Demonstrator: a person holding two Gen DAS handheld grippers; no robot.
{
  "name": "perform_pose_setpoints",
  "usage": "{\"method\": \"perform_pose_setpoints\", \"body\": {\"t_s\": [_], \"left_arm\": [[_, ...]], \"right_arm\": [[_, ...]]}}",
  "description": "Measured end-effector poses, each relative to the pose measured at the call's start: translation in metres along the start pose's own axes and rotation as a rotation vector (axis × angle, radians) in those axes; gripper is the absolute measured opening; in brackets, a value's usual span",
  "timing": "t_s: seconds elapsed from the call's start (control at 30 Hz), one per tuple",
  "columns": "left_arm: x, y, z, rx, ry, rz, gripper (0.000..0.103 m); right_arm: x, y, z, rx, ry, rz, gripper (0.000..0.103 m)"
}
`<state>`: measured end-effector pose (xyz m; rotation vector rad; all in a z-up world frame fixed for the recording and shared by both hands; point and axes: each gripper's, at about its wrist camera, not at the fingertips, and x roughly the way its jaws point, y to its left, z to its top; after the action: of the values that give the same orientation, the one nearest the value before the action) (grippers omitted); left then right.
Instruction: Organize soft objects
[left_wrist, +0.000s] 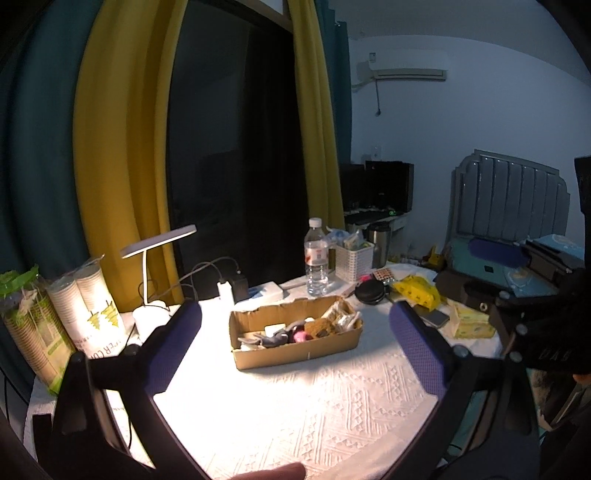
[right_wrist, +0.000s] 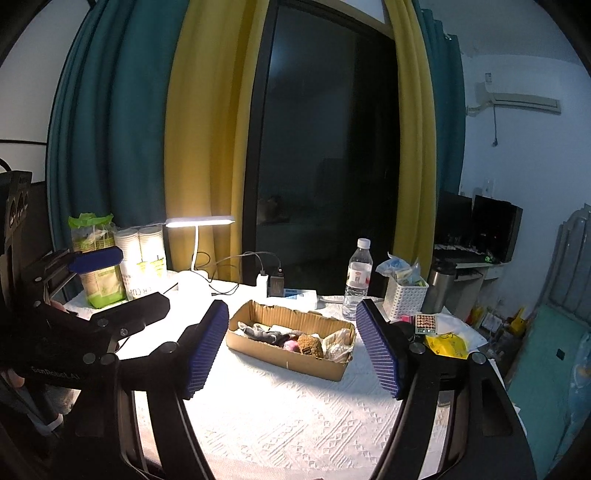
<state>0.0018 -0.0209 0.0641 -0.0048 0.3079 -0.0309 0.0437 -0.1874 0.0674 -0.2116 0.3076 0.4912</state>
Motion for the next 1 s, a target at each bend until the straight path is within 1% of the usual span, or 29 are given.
{"method": "perform_pose_setpoints", "body": {"t_s": [0.27,1.0], "left_arm": [[-0.0047,0.0035,0.0024,-0.015,-0.01,0.026,0.102],[-0.0047,0.0049,0.0032,-0.017,-0.01,0.027,0.102]], "right_arm": [[0.0001,0.0,-0.0008,0.002,0.0,-0.001,0.075],[0.0009,-0.0029,-0.0027,0.003,0.006,-0.008,0.075]]}}
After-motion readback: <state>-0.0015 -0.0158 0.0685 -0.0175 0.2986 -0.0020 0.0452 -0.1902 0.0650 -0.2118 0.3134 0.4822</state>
